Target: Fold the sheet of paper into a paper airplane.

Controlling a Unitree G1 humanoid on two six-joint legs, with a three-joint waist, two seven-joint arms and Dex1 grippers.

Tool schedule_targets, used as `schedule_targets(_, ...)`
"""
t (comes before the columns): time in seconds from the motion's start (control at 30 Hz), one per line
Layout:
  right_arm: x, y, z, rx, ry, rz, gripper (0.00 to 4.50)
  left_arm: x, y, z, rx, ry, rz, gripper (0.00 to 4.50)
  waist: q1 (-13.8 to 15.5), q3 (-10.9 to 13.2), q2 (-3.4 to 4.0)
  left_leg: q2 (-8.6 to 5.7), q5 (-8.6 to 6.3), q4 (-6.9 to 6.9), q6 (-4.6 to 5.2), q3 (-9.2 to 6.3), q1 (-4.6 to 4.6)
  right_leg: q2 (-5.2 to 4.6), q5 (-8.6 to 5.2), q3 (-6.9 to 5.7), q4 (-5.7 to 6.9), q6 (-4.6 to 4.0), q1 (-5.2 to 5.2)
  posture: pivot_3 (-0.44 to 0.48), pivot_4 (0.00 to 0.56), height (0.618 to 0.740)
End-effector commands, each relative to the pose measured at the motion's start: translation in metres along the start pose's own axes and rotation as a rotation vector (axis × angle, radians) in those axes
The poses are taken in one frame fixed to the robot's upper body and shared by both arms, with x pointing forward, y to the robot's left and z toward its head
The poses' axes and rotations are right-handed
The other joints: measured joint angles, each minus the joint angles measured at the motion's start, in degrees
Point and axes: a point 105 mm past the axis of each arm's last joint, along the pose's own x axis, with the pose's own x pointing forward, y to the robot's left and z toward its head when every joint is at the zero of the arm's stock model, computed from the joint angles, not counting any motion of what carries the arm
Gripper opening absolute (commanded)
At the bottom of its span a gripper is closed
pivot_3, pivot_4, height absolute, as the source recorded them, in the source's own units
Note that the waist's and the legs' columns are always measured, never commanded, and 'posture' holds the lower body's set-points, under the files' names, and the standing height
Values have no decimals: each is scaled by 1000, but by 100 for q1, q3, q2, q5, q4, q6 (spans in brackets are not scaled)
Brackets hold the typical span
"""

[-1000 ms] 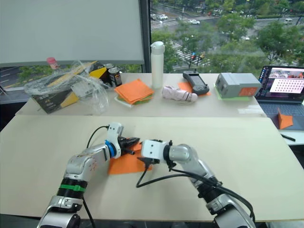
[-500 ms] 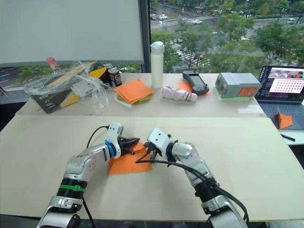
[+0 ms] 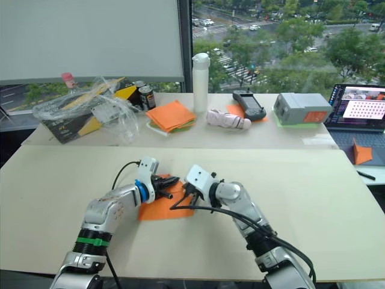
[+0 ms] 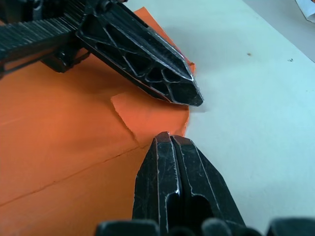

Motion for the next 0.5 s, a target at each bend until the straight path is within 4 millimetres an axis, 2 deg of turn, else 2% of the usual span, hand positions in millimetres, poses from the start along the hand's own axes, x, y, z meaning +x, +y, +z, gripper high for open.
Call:
schedule_targets(0.03,-4,8,-24,18,94,26,10,-1,-9,10,17,-35,-25,0,24,0,0,-1,0,1,1,0,0,-1,0,0,-1,0,1,0,150,740)
schedule_targets(0.23,-4,10,-23,16,91,29,10,2,-18,10,8,-38,-50,0,55,0,-1,-1,0,1,0,1,1,-1,0,1,-1,0,2,0,150,740)
schedule_targets(0.5,-4,7,-22,16,92,15,10,3,-23,-3,1,-2,-65,0,57,0,-1,-1,0,1,0,1,3,-1,0,1,-1,0,2,0,150,740)
